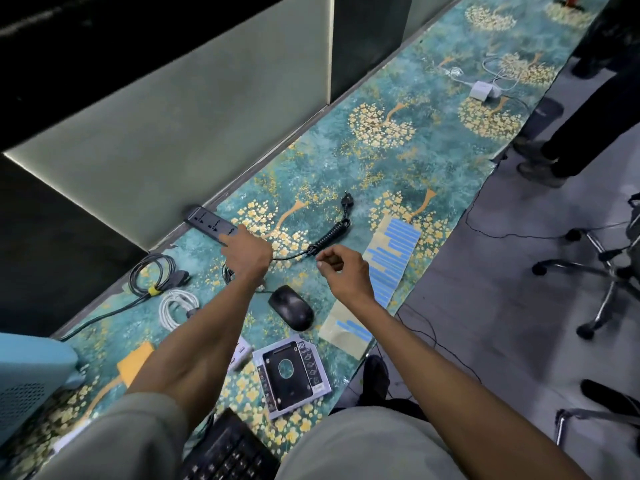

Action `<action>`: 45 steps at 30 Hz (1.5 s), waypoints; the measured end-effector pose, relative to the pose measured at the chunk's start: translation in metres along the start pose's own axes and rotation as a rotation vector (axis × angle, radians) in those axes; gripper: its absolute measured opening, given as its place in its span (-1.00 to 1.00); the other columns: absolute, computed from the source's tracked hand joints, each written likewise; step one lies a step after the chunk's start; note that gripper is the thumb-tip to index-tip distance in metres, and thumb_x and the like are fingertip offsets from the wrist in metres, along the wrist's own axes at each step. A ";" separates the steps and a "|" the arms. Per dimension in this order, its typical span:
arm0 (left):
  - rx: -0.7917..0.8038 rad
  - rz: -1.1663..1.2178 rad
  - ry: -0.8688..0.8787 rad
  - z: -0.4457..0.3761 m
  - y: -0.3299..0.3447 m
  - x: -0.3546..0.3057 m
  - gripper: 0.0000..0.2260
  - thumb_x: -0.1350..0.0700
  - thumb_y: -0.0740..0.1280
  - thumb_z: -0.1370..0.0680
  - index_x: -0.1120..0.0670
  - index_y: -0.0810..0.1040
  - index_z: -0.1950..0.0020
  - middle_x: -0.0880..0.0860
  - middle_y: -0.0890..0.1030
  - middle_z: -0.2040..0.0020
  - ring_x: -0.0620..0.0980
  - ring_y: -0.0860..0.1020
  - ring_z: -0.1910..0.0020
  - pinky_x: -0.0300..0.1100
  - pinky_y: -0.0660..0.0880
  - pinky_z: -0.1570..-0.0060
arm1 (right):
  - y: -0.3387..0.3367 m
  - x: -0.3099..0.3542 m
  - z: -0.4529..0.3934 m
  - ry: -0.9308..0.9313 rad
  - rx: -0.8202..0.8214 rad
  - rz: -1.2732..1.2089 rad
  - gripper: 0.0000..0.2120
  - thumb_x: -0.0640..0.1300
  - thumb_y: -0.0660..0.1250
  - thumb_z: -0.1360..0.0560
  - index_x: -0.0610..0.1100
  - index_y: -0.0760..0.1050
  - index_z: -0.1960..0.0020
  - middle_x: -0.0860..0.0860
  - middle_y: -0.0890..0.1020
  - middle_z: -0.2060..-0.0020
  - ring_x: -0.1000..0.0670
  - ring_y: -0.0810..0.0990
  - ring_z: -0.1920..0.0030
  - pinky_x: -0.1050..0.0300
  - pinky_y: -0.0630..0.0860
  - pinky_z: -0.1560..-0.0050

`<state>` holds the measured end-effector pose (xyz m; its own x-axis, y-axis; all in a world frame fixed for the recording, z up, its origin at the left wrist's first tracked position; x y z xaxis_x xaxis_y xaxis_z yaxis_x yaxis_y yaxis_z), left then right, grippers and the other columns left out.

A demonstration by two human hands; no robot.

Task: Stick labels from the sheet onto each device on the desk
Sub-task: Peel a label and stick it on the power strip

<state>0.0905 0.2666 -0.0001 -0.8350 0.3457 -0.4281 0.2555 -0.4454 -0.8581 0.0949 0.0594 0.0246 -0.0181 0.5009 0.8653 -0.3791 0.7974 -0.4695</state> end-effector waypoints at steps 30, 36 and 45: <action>0.606 1.205 -0.052 0.045 0.008 -0.013 -0.41 0.53 0.14 -0.21 0.18 0.55 -0.17 0.16 0.54 0.27 0.09 0.49 0.40 -0.03 0.57 0.28 | 0.006 0.043 -0.059 0.173 0.059 -0.262 -0.66 -0.27 0.56 -0.44 -0.17 0.40 0.01 -0.12 0.71 0.28 0.04 0.71 0.40 0.09 0.67 0.23; 0.573 1.142 -0.076 0.045 0.013 -0.011 -0.27 0.45 0.21 -0.11 0.17 0.57 -0.28 0.15 0.53 0.28 0.08 0.45 0.42 0.03 0.51 0.19 | 0.006 0.047 -0.060 0.224 -0.003 -0.236 -0.64 -0.23 0.60 -0.41 -0.20 0.41 0.04 -0.18 0.71 0.28 -0.01 0.72 0.41 0.02 0.72 0.21; 0.590 1.178 -0.038 0.043 0.009 -0.012 -0.39 0.46 0.19 -0.16 0.09 0.63 -0.13 0.24 0.62 0.11 0.25 0.53 0.17 0.16 0.53 0.11 | 0.006 0.026 -0.051 0.190 -0.090 -0.054 -0.53 -0.03 0.61 -0.40 -0.12 0.29 0.23 -0.19 0.65 0.37 -0.12 0.68 0.45 -0.12 0.66 0.36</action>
<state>0.0824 0.2232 0.0097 -0.2751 -0.5137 -0.8127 0.5930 -0.7560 0.2771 0.1390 0.0947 0.0356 0.1777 0.5045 0.8449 -0.2906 0.8472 -0.4448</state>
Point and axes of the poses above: each hand's wrist, its own z-axis away from the middle knuckle, its own y-axis out of the palm, x = y × z, the point moved 1 cm from there along -z, towards the middle knuckle
